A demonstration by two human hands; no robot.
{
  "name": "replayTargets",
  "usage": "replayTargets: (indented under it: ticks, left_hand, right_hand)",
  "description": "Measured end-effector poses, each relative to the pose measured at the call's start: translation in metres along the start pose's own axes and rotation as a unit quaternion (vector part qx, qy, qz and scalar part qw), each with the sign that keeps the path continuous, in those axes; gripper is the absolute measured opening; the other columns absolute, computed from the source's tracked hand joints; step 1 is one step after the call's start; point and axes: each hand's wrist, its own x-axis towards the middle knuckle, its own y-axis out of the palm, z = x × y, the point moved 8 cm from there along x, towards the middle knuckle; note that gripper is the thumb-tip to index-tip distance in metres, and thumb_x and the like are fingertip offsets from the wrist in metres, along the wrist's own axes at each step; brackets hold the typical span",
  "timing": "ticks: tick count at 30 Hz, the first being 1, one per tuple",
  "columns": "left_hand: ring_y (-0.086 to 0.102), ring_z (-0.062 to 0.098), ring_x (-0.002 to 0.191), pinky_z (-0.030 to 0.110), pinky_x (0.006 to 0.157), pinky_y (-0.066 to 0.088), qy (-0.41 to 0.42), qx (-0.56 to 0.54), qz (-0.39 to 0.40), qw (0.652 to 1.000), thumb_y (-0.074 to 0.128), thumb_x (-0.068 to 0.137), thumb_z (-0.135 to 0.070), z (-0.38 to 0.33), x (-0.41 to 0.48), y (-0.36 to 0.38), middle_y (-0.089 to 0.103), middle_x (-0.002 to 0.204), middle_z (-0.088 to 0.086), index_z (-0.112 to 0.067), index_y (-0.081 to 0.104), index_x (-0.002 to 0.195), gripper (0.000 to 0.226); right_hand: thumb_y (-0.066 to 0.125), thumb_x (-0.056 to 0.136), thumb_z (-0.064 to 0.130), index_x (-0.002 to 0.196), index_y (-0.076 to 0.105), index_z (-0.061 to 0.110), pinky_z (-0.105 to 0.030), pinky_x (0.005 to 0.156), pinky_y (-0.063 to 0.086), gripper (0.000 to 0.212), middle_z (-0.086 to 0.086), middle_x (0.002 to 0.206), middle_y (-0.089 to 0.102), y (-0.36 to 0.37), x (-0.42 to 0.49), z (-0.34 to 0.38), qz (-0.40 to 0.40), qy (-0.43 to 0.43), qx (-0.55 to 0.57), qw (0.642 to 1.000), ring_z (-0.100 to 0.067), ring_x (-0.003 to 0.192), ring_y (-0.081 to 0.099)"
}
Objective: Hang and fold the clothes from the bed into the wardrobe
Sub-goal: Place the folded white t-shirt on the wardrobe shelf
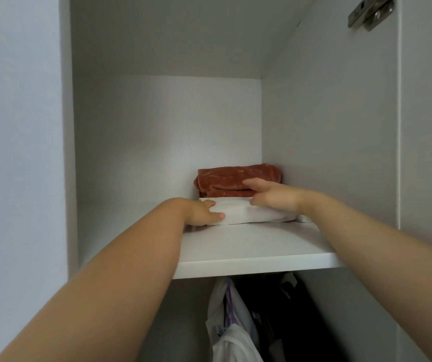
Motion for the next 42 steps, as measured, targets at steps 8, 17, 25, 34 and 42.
replayTargets:
  ticks: [8, 17, 25, 34, 42]
  left_hand:
    - [0.024, 0.026, 0.141, 0.036, 0.112, 0.021, -0.030, -0.121, 0.007, 0.992, 0.017, 0.097, -0.061, 0.000, -0.017, 0.002, 0.019, 0.156, 0.008, -0.019, 0.012, 0.152, 0.070]
    - [0.020, 0.023, 0.144, 0.035, 0.115, 0.012, -0.022, -0.056, -0.046, 0.997, 0.023, 0.102, -0.048, 0.002, -0.056, 0.002, 0.016, 0.159, 0.004, -0.018, 0.011, 0.153, 0.060]
    - [0.051, 0.030, 0.112, 0.038, 0.082, 0.042, -0.032, 0.112, -0.339, 0.934, 0.036, 0.100, -0.037, 0.018, -0.138, -0.035, 0.055, 0.124, 0.011, -0.013, 0.041, 0.132, 0.041]
    - [-0.001, 0.031, 0.147, 0.048, 0.117, 0.006, -0.030, 0.359, -0.442, 0.821, 0.028, 0.099, -0.034, 0.020, -0.248, -0.034, 0.011, 0.159, 0.013, -0.007, 0.025, 0.148, 0.056]
    - [-0.017, 0.028, 0.145, 0.047, 0.117, -0.004, -0.207, 0.328, -0.421, 0.820, 0.012, 0.098, -0.043, 0.109, -0.352, -0.011, -0.013, 0.159, 0.008, -0.014, -0.007, 0.151, 0.064]
  right_hand:
    - [0.029, 0.101, 0.040, 0.151, 0.010, 0.005, -0.034, 0.110, 0.027, 0.064, -0.015, 0.154, 0.024, -0.006, -0.002, -0.064, -0.035, 0.218, -0.145, 0.964, -0.030, 0.138, 0.031]
    - [0.029, 0.102, 0.042, 0.149, 0.025, 0.012, -0.040, 0.114, 0.023, 0.056, -0.010, 0.155, 0.026, 0.017, -0.033, 0.033, -0.078, -0.006, -0.155, 0.985, -0.029, 0.140, 0.029]
    - [0.038, 0.099, 0.023, 0.119, 0.054, 0.001, -0.039, 0.089, 0.044, 0.034, -0.017, 0.118, 0.059, 0.018, -0.086, 0.105, -0.320, -0.072, -0.074, 0.942, -0.033, 0.108, 0.055]
    - [0.041, 0.097, 0.019, 0.141, 0.038, 0.005, -0.043, 0.116, 0.018, 0.046, -0.016, 0.155, 0.024, 0.057, -0.135, 0.161, -0.384, -0.163, -0.070, 0.906, -0.029, 0.142, 0.022]
    - [0.048, 0.091, 0.007, 0.141, 0.037, 0.007, -0.041, 0.117, 0.009, 0.052, -0.014, 0.156, 0.022, 0.127, -0.180, 0.267, -0.371, -0.323, 0.008, 0.871, -0.028, 0.146, 0.016]
